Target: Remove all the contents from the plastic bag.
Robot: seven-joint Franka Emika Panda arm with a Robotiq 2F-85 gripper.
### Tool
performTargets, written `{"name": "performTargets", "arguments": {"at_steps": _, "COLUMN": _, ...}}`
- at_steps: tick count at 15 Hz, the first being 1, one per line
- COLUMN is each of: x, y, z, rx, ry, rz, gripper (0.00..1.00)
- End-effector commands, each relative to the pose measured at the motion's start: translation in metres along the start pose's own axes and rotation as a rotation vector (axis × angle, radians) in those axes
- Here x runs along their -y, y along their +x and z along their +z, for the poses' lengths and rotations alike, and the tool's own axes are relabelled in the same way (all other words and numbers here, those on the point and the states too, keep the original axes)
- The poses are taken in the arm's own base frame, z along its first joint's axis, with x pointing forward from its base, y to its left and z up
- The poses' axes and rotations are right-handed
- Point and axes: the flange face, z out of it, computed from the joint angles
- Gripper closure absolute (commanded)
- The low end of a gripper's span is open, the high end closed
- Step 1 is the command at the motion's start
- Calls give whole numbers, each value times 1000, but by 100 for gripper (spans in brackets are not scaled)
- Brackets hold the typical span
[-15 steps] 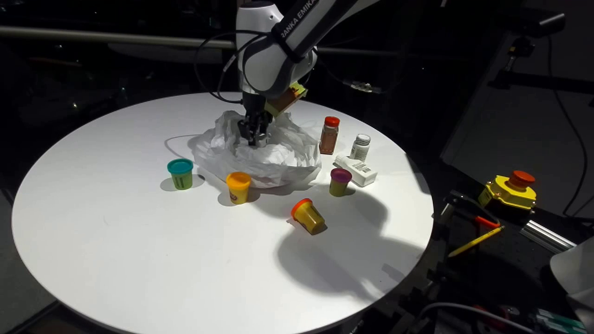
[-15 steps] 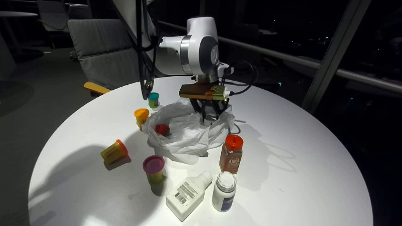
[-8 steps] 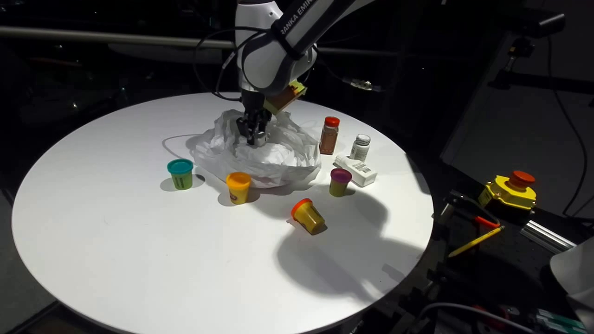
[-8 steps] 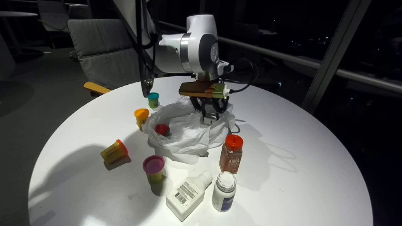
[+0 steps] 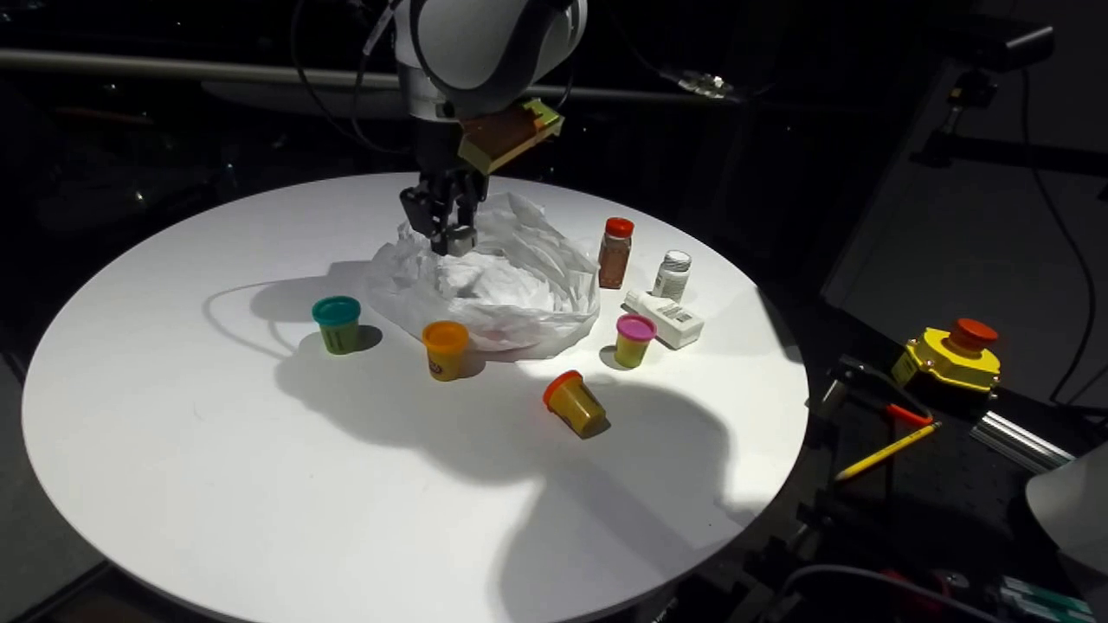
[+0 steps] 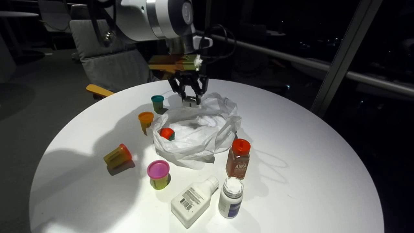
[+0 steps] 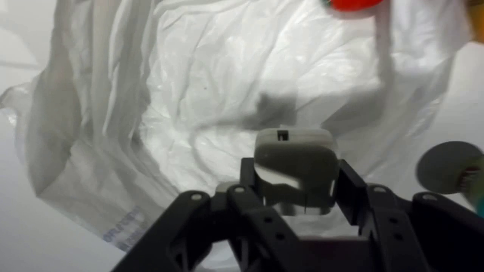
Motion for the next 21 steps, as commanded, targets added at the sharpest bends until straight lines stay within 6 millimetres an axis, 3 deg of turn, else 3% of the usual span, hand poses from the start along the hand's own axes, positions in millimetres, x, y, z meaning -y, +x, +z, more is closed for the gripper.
{"name": "performTargets", "arguments": {"at_steps": 1, "x": 65, "y": -32, "z": -46, "rx": 15, "ry": 3, "rz": -70, "gripper": 72}}
{"name": "performTargets", "arguments": {"at_steps": 3, "x": 106, "y": -36, "z": -50, "rx": 15, "ry": 9, "rz": -125, "gripper": 72}}
{"name": "performTargets", "arguments": {"at_steps": 7, "x": 162, "y": -33, "z": -23, "rx": 16, "ry": 78, "rz": -152, "gripper": 72}}
{"name": "performTargets", "arguments": {"at_steps": 10, "x": 182, "y": -31, "z": 7, "rx": 33, "ry": 131, "rz": -139, "gripper": 72}}
{"name": "performTargets", "arguments": {"at_steps": 14, "x": 191, "y": -24, "z": 35, "rx": 20, "ry": 152, "rz": -117, "gripper": 72}}
{"name": "performTargets", "arguments": {"at_steps": 15, "x": 191, "y": -21, "z": 37, "rx": 11, "ry": 151, "rz": -113, "gripper": 22}}
{"name": "performTargets", "arguments": {"at_steps": 16, "x": 189, "y": -21, "z": 31, "rx": -8, "ry": 134, "rz": -117, "gripper": 21}}
{"name": "performTargets", "arguments": {"at_steps": 18, "x": 176, "y": -23, "z": 14, "rx": -33, "ry": 89, "rz": -116, "gripper": 7}}
{"name": "performTargets", "arguments": {"at_steps": 19, "x": 162, "y": -26, "z": 4, "rx": -40, "ry": 64, "rz": -88, "gripper": 1}}
{"name": "performTargets", "arguments": {"at_steps": 21, "x": 128, "y": -25, "z": -10, "rx": -65, "ry": 36, "rz": 7, "gripper": 0}}
